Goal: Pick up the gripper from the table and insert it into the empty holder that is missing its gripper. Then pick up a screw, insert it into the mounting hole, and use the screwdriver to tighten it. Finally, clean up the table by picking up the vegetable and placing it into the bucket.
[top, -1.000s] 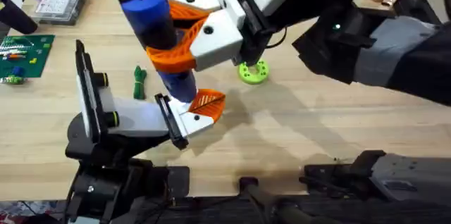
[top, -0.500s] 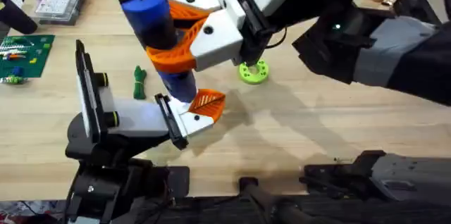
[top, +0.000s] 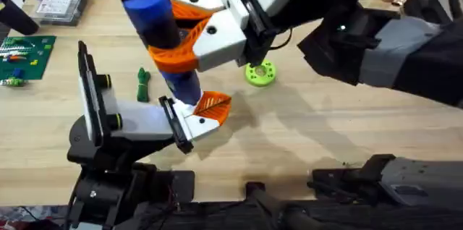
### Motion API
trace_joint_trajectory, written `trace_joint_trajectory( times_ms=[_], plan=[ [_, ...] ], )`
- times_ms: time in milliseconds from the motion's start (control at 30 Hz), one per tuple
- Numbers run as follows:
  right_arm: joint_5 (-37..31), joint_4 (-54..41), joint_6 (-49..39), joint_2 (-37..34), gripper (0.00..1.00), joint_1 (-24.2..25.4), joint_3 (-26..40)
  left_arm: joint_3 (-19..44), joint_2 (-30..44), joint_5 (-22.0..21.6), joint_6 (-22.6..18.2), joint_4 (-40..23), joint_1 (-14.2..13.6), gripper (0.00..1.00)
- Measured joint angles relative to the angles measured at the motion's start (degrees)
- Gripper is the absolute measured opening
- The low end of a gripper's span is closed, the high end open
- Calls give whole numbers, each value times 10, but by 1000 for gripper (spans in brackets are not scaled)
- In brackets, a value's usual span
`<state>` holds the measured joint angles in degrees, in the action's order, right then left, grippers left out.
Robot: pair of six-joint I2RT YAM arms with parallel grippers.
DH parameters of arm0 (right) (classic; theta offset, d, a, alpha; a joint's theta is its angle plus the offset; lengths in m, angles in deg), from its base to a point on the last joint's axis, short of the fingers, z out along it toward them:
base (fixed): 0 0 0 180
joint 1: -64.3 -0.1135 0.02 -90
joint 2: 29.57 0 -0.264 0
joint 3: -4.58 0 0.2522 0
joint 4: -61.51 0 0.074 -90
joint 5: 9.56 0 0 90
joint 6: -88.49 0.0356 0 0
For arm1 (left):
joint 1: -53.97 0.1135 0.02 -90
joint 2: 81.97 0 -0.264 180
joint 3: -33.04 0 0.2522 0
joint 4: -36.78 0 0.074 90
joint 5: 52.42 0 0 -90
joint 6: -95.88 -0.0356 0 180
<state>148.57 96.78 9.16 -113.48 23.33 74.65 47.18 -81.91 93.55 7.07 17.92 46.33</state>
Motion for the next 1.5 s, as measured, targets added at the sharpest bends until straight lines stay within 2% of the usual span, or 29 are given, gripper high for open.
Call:
trace_joint_trajectory(
  times_ms=[1500],
  plan=[
    [5,-12,4,0,51,0,0,0,0,4,4,0,0,16]
  ],
)
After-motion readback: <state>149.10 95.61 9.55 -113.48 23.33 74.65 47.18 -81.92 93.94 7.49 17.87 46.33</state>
